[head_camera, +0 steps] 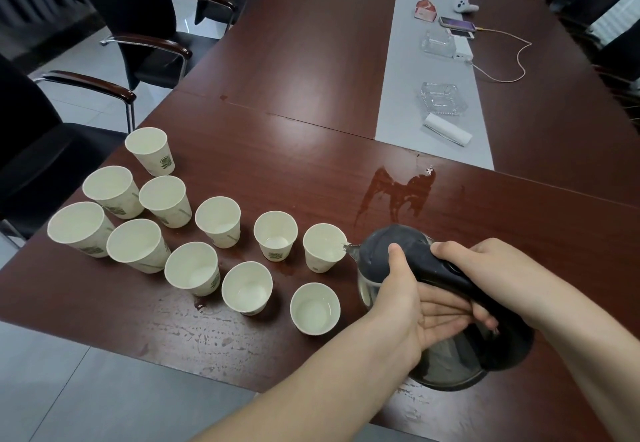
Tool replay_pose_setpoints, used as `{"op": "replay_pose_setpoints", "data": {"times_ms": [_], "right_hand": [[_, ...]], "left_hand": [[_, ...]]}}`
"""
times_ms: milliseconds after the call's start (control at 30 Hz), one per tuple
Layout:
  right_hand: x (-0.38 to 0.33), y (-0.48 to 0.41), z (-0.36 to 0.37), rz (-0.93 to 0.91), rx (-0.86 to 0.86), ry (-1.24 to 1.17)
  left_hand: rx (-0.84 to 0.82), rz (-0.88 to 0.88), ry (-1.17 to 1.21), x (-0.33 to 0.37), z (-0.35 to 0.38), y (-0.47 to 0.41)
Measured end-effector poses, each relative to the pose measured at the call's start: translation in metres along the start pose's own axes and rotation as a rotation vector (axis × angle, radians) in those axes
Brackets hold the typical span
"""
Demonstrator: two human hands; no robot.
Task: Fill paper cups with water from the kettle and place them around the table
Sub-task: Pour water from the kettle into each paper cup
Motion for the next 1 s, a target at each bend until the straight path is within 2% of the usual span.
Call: {"op": "replay_pose_setpoints", "data": {"times_ms": [1000], "right_hand": [[0.01, -0.006, 0.001, -0.034, 0.023, -0.177]], "left_hand": [[0.046, 0.02, -0.067, 0.007, 0.001, 0.001]]}}
Point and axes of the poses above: each hand's wrist, its own y-axis away from the middle knuckle, its own z-axis out of the palm, x = y × z, the point moved 7 cm from there along -y, towards the middle knuckle, and after that the axes turned 4 degrees about z, right-handed, at the moved point
